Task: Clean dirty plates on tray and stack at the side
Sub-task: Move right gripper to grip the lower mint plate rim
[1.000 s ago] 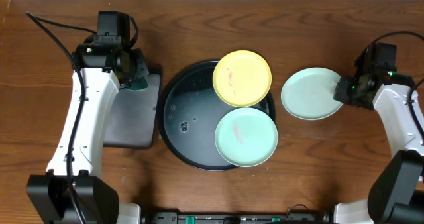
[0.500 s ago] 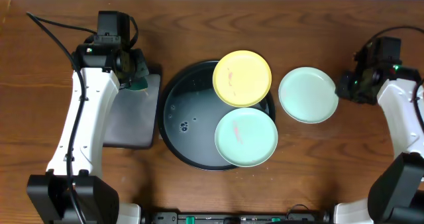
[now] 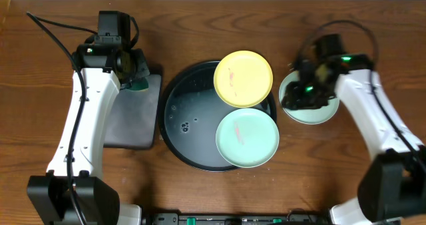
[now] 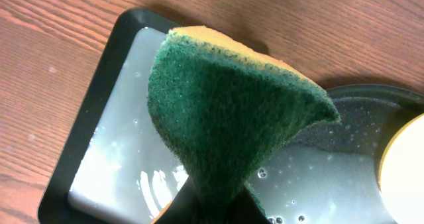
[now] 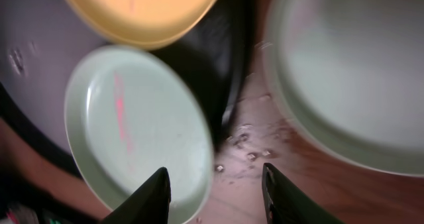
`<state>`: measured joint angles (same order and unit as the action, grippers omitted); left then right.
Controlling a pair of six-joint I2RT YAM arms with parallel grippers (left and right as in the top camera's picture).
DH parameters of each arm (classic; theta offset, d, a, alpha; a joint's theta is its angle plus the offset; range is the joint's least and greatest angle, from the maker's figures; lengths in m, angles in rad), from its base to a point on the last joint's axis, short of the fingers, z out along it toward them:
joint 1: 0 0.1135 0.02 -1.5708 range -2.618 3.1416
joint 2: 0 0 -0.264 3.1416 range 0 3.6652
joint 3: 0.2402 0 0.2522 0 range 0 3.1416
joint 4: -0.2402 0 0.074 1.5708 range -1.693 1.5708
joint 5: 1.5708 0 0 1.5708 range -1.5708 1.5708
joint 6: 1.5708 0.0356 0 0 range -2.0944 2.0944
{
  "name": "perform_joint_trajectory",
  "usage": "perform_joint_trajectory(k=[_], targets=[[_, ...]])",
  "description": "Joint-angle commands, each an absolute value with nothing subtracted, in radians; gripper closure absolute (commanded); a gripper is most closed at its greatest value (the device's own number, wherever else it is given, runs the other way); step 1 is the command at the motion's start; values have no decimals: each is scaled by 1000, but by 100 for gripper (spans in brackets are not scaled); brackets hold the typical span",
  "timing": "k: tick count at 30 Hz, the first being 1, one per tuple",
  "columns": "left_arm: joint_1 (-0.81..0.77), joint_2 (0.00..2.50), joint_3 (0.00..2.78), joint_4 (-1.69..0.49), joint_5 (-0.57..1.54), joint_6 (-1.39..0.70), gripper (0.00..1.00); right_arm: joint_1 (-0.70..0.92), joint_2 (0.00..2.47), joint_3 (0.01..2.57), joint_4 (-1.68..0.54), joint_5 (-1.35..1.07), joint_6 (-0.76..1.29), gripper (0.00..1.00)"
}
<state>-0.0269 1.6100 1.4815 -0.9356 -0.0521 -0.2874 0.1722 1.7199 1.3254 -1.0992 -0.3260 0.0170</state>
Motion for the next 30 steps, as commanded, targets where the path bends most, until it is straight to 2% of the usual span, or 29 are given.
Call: perform_joint_trajectory(k=[1,9,12,15,23,27,30], targets=[[-23,1610,1494,-935,-65,-274,92,238,1779,1325,-1118,-301,-9,57],[-23,1610,1494,-942,-65,-274,92,326,1902,1325,-1153,-236,-7,64],[-23,1610,1494,-942,-65,-274,92,337,1923,1325,-1156,-204,-5,76],[-23,1610,1494,-942,-65,-274,92,340,1925,1325,-1152,-184,-5,79],[-23,1610,1494,-941,-65,-274,92,359,1925,1325,-1133,-184,3,83],[-23,1610,1494,-942,-64,-274,92,384,1931,1325,-1113,-183,4,77],[-23,1610,1494,-942,-65,-274,92,399,1944,1325,-1100,-135,44,76]])
